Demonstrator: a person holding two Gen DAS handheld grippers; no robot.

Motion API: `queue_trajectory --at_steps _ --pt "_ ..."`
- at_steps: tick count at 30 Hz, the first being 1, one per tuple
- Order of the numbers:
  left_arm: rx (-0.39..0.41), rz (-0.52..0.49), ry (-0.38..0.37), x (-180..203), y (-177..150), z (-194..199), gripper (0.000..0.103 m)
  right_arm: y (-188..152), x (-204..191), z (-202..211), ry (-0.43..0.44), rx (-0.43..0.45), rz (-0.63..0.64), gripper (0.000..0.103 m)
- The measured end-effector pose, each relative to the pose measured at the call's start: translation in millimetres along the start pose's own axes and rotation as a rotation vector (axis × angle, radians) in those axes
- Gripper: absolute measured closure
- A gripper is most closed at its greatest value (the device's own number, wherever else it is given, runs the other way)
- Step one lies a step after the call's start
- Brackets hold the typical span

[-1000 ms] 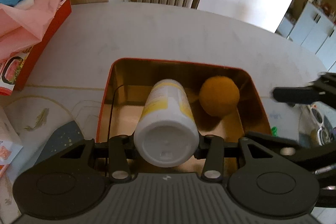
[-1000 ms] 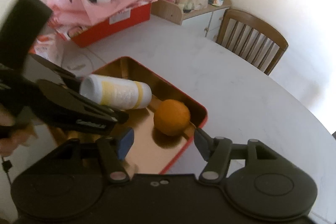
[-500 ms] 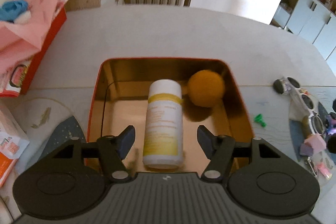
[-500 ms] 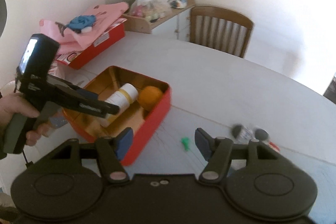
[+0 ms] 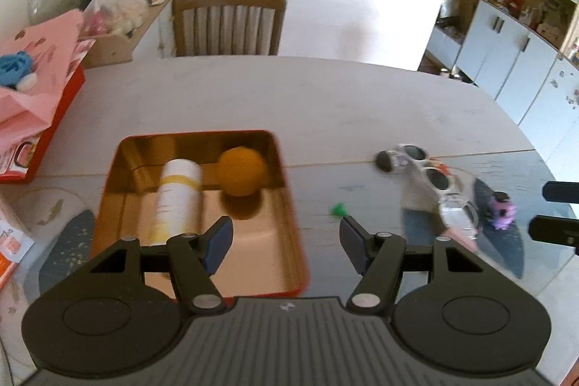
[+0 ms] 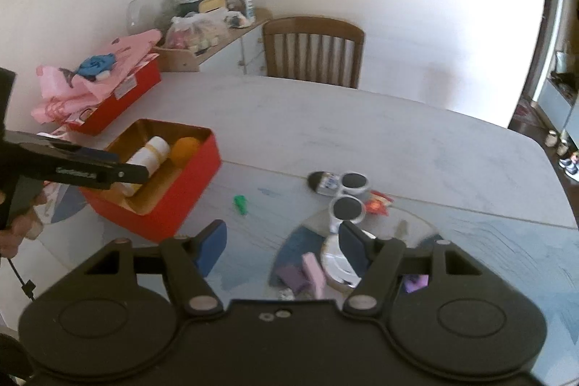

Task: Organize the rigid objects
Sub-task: 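Withdraw both open grippers from the tin back over the table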

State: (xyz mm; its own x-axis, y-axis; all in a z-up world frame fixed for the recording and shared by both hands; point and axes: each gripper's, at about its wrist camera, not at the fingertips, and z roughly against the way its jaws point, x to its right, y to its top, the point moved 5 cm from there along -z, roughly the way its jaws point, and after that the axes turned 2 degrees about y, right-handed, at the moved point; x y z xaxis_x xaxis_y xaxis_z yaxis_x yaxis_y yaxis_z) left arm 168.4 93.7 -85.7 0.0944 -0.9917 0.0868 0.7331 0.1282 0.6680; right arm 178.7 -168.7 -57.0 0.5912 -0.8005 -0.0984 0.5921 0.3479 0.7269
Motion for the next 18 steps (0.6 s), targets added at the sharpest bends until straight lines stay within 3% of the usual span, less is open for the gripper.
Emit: queue_trajectory --at_steps 10,12,18 --pt "0.034 -0.052 -0.055 72.4 -2.1 2.5 0.037 -27.6 56.0 19.2 -0.058 0.009 -0.077 0.026" --pt "0.036 -0.062 -0.061 86.1 -4.2 -1.2 0.027 -34.3 68.1 19.6 -0.071 0.001 -0.093 0.024" --pt "0.016 -0.057 -0.077 119.4 -11.7 -17.9 0.022 -54.6 105.6 18.7 -0.108 -0.019 -0.127 0.012"
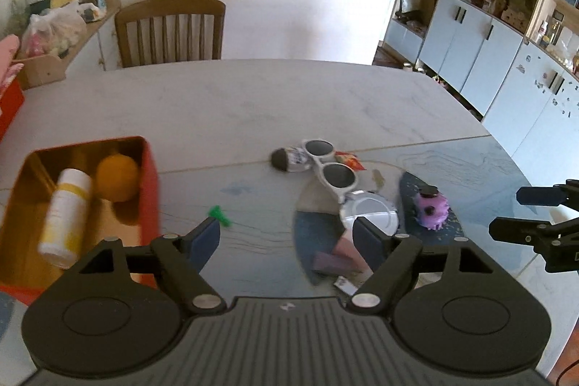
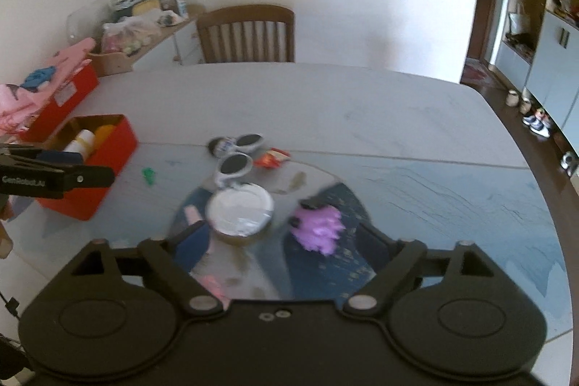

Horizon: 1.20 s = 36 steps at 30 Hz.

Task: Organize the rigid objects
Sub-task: 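Withdraw both open grippers from the tin back over the table, then grasp the pink block with the left gripper while the right grasps the purple fuzzy toy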

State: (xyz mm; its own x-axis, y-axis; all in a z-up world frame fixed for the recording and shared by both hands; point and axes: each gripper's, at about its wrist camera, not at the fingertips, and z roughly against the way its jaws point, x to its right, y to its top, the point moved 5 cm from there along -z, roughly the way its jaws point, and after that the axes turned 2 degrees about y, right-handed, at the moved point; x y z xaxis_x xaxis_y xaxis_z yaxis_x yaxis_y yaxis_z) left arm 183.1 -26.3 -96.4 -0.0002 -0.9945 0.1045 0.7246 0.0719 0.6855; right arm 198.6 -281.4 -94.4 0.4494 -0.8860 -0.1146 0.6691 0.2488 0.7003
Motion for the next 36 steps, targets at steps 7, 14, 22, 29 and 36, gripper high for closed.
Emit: queue_trajectory --at_steps 7,14,22,29,36 --pt "-0.013 -0.015 -0.029 34.2 -12.3 -23.3 0.022 -12.5 32.5 -13.5 -0.003 -0.022 -0.010 0.006" --pt "-0.030 -0.081 -0.058 63.6 -23.7 -48.5 0.022 -8.9 41.8 -36.7 0.032 -0.050 0.027 0.006" --pt "-0.099 -0.101 -0.081 73.9 -32.6 -79.7 0.022 -8.0 41.0 -68.9 0.101 -0.108 0.074 0.015" --pt "-0.104 -0.179 -0.081 77.5 -32.7 -93.3 0.023 -5.0 43.5 -89.5 0.140 -0.139 0.098 0.022" --pt "-0.106 -0.227 -0.079 77.1 -33.6 -101.2 0.042 -2.2 44.9 -101.2 0.166 -0.158 0.115 0.027"
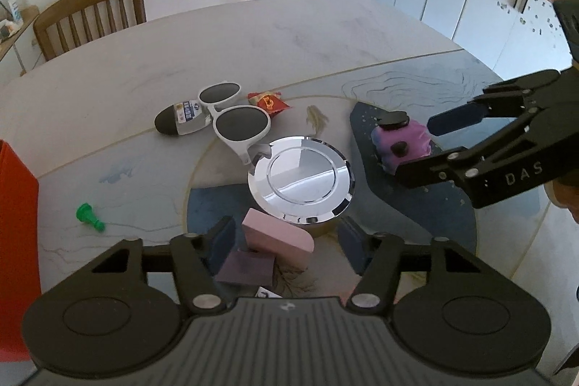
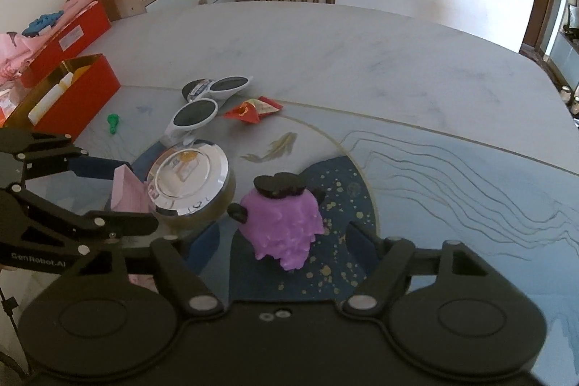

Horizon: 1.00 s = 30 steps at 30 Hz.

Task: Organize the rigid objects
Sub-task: 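Grasp the pink block with the left gripper while the right grasps the purple fuzzy toy, then carry the pink block and the purple fuzzy toy over the red tin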

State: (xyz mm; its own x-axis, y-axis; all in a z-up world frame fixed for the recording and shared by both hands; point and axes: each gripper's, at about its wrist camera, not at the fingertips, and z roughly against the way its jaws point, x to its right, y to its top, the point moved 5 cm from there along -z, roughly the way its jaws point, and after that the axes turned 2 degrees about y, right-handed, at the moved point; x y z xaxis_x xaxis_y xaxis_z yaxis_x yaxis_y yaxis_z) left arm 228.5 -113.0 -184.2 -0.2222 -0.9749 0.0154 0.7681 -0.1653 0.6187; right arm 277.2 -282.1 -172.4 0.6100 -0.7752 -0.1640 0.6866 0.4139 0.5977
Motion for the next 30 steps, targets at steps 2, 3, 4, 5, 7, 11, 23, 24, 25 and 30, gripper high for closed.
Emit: queue_trajectory --at_steps 2,3,4,5,7,11,23,24,25,30 --pt "0.002 -0.015 -0.002 0.5 -0.3 -0.6 0.044 0.6 1.2 -2.4 0.004 -0.003 0.000 0.028" --pt "0.003 -0.023 -0.002 0.6 -0.5 -1.1 0.048 0.9 1.7 -3.9 0.005 -0.006 0.002 0.029" --pt "0.002 -0.029 0.000 0.6 -0.6 -1.6 0.049 1.0 1.9 -5.3 0.003 -0.009 0.004 0.030" --pt "0.001 -0.031 -0.001 0.4 -0.9 -1.9 0.050 1.2 1.8 -6.4 0.003 -0.010 0.005 0.031" --pt "-0.001 -0.033 0.001 -0.2 -1.7 -2.8 0.050 1.1 1.3 -8.6 0.004 -0.014 0.009 0.032" --pt "-0.006 -0.041 0.005 -0.9 -3.8 -4.8 0.057 0.4 -0.4 -12.5 -0.008 -0.021 0.017 0.038" --pt "-0.004 -0.051 0.021 0.0 -6.8 -5.3 0.066 -1.1 -4.0 -11.8 -0.049 -0.016 0.016 0.049" --pt "-0.002 -0.046 0.022 -0.7 -6.5 -4.5 0.066 -1.8 -3.4 -9.8 -0.047 -0.014 0.007 0.049" --pt "-0.001 -0.042 0.024 -1.5 -6.3 -3.7 0.066 -2.1 -2.9 -7.8 -0.045 -0.011 -0.001 0.049" --pt "0.005 -0.018 0.020 -4.2 -4.0 3.7 0.066 -1.9 -4.5 7.4 -0.055 0.008 -0.027 0.049"
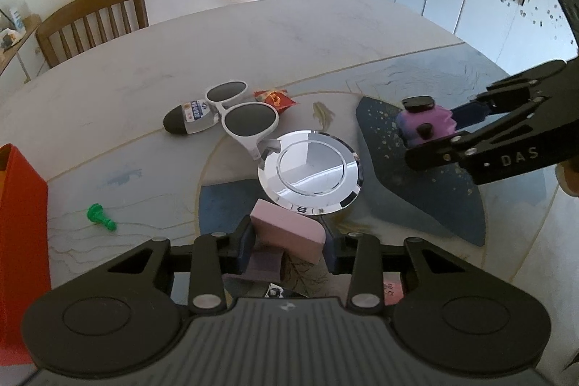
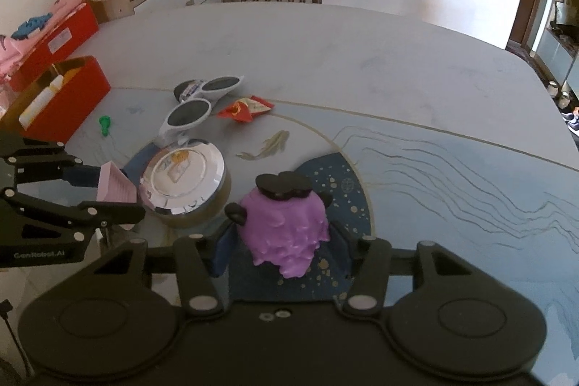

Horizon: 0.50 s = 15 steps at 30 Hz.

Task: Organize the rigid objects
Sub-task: 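Carry the pink block and the purple fuzzy toy over the red tin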

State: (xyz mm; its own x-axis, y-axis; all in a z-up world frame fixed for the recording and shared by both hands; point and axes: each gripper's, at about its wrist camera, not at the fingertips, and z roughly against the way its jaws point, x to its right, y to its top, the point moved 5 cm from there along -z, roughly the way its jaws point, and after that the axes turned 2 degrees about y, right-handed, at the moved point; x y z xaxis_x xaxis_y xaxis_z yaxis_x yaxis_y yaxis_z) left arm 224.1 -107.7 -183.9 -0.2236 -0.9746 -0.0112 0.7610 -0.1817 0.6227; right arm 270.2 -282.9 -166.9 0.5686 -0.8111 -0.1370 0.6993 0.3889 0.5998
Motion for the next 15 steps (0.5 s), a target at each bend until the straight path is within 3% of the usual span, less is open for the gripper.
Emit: queue_trajectory --at_steps 15 --pt "0.052 0.096 -0.032 -15.5 5.9 52.8 0.066 15.3 -46.7 42.8 0.000 0.031 0.026 0.049"
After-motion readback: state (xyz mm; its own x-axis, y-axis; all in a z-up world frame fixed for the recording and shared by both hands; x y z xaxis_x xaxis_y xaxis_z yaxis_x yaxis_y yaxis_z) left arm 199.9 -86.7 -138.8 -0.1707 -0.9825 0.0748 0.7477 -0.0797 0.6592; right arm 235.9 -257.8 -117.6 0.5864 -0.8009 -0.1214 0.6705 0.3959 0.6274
